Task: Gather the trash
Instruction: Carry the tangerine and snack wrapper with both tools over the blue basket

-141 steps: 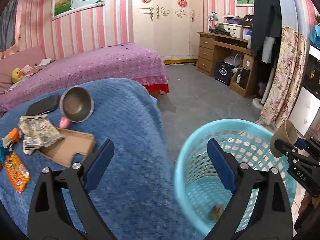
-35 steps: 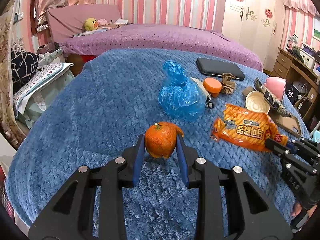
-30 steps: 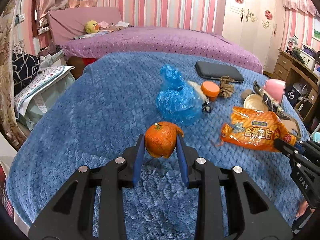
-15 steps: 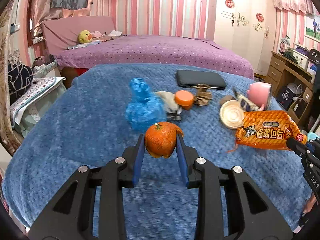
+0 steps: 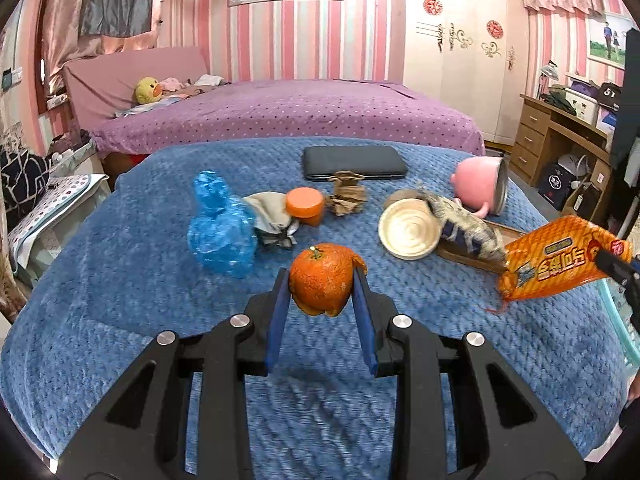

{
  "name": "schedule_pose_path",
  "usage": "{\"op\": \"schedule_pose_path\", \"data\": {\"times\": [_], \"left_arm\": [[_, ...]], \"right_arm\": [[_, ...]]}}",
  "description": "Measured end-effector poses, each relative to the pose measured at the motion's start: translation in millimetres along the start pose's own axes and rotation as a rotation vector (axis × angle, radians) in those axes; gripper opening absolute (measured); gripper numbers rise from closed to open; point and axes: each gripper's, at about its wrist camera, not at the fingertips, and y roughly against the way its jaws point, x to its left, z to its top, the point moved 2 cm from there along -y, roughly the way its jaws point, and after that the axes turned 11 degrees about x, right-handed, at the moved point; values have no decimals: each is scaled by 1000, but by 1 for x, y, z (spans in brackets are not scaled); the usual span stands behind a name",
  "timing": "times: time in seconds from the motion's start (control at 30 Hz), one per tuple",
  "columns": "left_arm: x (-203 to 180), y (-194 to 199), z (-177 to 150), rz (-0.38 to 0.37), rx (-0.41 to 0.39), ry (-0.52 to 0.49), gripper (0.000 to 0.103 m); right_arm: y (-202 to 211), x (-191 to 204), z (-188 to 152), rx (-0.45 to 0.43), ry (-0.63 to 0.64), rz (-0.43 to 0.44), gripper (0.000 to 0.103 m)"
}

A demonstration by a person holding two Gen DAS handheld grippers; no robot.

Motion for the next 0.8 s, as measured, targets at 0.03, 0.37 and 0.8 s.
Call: {"op": "schedule_pose_path", "data": {"times": [0.03, 0.37, 0.8], "left_arm": [[-4, 0, 0, -4, -4, -7, 30], [-36, -1, -5, -30, -1, -42, 30], [-131, 23, 10, -86, -66, -129, 30]], "right_arm": [[3, -5, -2, -2, -3, -6, 9], [26, -52, -16, -15, -80, -41, 9], [55, -138, -47, 4, -226, -153, 9]]}}
